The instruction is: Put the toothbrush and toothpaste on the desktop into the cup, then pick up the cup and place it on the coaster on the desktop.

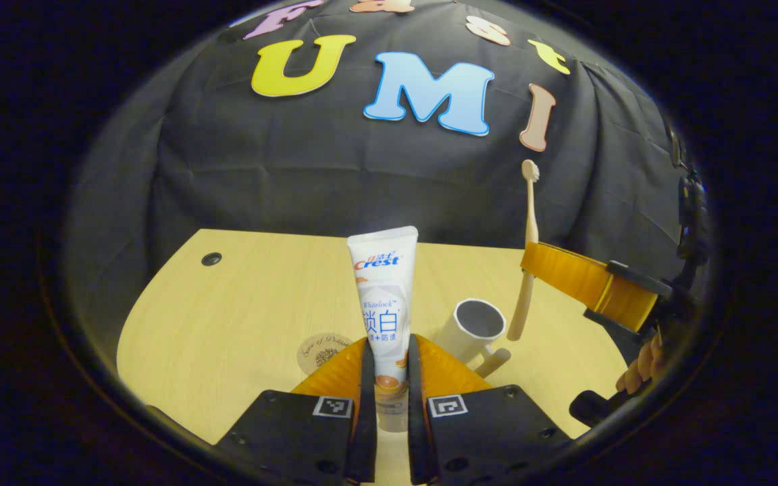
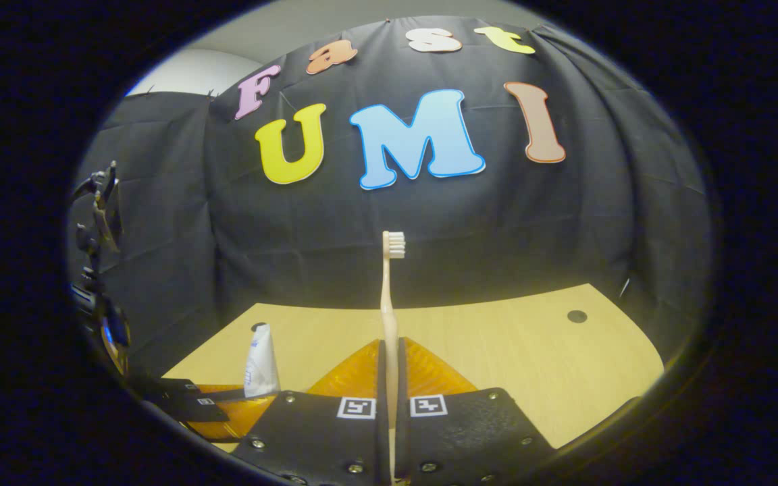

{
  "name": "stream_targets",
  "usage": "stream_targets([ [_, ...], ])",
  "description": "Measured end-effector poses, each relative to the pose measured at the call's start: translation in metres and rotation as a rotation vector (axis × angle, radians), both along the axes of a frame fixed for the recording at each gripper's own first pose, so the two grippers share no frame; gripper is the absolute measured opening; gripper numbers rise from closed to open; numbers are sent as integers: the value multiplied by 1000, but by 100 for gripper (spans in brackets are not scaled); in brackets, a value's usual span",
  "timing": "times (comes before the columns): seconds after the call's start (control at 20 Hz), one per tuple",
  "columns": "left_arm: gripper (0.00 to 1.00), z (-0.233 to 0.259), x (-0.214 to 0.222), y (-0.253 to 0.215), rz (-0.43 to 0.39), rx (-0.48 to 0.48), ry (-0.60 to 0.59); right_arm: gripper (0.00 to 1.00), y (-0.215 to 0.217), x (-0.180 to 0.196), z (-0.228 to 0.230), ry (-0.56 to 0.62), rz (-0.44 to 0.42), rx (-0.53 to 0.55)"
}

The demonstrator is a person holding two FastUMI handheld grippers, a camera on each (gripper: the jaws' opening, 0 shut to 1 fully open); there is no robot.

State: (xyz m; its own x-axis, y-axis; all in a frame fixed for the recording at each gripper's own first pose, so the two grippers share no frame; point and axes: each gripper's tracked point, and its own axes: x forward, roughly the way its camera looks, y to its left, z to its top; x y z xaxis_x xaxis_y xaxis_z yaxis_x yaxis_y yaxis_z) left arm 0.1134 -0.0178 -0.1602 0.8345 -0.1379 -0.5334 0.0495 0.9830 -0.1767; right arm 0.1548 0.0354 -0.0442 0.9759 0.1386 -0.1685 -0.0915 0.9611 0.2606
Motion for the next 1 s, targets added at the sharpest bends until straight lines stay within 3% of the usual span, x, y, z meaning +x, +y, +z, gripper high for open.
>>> stream_targets([
  [0.4,26,24,21,-1,-24,12,-101,4,-9,43,-35,8,-25,-58],
  [0.85,26,7,29,0,-20,18,-68,4,-16,55,-84,123,-32,-108],
  [1.0,26,7,29,-1,-19,19,-71,14,-13,43,-87,140,-17,-118],
])
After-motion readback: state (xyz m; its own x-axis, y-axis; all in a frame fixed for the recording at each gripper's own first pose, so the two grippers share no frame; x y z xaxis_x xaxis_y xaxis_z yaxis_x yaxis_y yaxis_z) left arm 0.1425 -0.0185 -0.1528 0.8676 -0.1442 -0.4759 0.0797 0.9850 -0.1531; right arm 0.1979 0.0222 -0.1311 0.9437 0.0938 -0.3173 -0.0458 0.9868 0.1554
